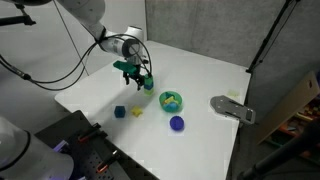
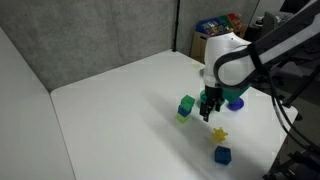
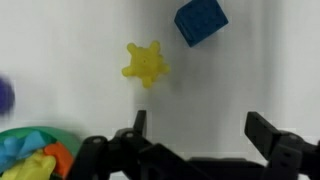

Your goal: Put the all the blocks into a stack on the left

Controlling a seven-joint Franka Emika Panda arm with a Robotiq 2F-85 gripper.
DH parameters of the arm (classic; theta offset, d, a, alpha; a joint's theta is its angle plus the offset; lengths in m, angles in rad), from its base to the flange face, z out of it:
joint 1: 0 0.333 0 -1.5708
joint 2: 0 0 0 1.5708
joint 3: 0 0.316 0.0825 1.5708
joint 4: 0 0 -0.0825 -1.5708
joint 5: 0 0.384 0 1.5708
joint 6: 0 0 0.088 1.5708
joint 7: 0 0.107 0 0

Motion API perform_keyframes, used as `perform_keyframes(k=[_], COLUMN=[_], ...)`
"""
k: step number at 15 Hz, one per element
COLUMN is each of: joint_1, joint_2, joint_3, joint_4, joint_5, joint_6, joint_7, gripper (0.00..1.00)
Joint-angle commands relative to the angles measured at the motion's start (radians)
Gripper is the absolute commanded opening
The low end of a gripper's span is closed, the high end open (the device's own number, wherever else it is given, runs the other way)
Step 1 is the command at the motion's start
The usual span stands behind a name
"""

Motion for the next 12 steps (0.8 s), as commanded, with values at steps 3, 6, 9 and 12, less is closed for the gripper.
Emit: perform_keyframes(k=[3,6,9,12], joint_1=[0.035,0.011,0.028,0.04], joint_2=[-0.029,-0.021,0.0,0.0], joint_3=[-0.013,0.013,0.001,-0.009], joint_4=[-0.12,-0.135,-0.119,-0.126], joint_5=[-0.003,0.034,0.017,-0.004], joint_6=[0.089,0.073,0.075,0.082], joint_7=[0.164,0.126,0.144,0.159], gripper=[1.0,1.0,1.0,1.0])
